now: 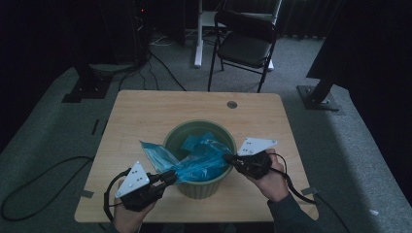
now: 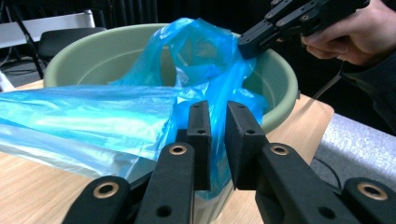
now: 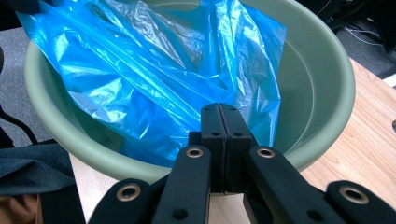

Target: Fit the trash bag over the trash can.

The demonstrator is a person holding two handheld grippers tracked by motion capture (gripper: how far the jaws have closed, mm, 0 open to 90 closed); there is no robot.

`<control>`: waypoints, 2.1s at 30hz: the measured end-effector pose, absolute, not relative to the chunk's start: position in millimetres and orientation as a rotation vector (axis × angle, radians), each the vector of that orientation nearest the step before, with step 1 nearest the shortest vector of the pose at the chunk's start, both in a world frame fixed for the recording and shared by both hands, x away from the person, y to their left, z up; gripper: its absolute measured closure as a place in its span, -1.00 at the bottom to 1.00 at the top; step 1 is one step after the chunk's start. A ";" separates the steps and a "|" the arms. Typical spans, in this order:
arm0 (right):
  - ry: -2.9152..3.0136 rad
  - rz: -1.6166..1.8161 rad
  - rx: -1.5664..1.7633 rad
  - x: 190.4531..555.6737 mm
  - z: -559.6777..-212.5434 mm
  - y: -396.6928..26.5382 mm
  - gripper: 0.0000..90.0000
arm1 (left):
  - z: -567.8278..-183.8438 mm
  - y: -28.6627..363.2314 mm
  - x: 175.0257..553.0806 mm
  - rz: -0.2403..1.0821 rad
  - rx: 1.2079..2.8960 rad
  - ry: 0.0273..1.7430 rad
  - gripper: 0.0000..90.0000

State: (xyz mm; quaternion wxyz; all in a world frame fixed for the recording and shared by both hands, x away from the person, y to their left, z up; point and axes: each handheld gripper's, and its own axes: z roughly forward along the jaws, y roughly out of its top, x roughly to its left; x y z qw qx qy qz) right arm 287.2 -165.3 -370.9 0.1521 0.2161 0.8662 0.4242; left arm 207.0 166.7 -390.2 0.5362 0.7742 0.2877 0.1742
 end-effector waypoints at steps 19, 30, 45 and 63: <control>2.469 1.250 0.592 281.7 -368.8 -162.4 1.00 | -406.8 174.1 206.6 0.384 1.853 0.737 0.75; 2.454 1.247 0.603 281.8 -369.4 -163.7 1.00 | -405.5 171.2 223.6 0.408 1.859 0.752 0.76; 2.420 1.267 0.627 282.3 -369.1 -169.1 1.00 | -409.2 170.3 242.6 0.401 1.831 0.772 0.97; 2.382 1.283 0.640 269.3 -365.7 -185.1 1.00 | -423.3 151.9 227.9 0.351 1.886 0.691 0.97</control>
